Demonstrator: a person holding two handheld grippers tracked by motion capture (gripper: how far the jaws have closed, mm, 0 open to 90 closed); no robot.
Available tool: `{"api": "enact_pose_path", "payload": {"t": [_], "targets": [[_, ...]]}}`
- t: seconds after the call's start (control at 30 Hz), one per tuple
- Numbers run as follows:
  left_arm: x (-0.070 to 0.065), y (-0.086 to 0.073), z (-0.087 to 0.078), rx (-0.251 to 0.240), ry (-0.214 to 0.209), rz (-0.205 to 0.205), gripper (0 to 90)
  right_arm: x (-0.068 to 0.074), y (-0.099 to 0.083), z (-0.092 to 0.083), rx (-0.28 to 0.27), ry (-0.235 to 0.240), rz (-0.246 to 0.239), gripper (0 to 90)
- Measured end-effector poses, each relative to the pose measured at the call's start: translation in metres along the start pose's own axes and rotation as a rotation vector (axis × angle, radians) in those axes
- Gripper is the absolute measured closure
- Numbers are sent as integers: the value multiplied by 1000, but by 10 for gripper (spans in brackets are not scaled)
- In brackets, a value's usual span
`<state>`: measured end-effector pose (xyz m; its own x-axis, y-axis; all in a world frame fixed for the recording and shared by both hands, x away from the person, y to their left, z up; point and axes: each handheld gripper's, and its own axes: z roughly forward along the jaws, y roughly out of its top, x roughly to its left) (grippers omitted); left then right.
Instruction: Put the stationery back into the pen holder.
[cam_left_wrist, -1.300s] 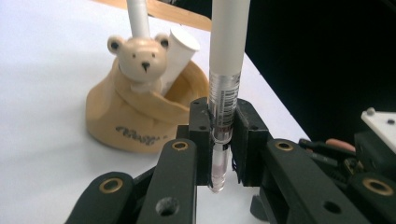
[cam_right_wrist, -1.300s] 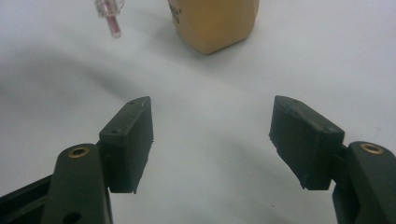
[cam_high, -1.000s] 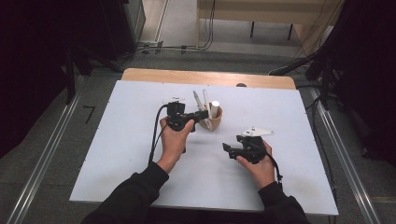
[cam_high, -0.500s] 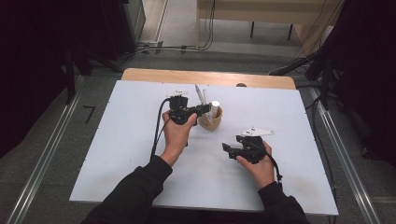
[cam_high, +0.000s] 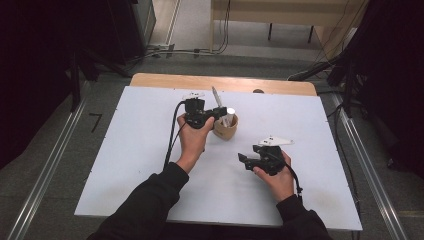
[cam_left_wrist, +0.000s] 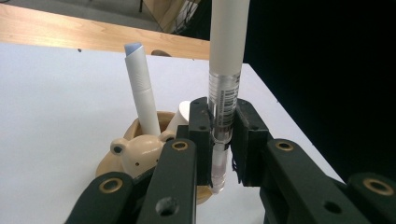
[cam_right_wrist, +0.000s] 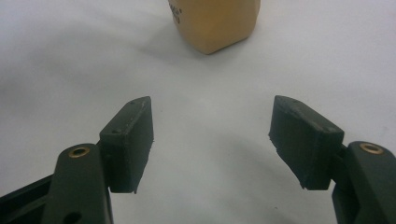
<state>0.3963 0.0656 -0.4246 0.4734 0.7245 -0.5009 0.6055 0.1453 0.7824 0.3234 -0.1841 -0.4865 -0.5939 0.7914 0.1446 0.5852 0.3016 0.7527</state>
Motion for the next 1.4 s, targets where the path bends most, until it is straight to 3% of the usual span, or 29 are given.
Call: {"api": "enact_pose_path", "payload": {"t": [0.23, 0.53, 0.7, 1.07, 1.4], "targets": [[-3, 3, 6, -5, 36, 44, 799, 0, 0, 0, 1, 3, 0, 291], [1, 1, 14, 9, 61, 50, 791, 0, 0, 0, 1, 4, 4, 291], [0, 2, 14, -3, 69, 65, 692, 0, 0, 0, 0, 5, 0, 291], [-2, 3, 5, -1, 69, 89, 618, 0, 0, 0, 1, 4, 1, 292], [-10, 1, -12, 6, 33, 101, 535, -1, 0, -2, -3, -1, 4, 291]]}}
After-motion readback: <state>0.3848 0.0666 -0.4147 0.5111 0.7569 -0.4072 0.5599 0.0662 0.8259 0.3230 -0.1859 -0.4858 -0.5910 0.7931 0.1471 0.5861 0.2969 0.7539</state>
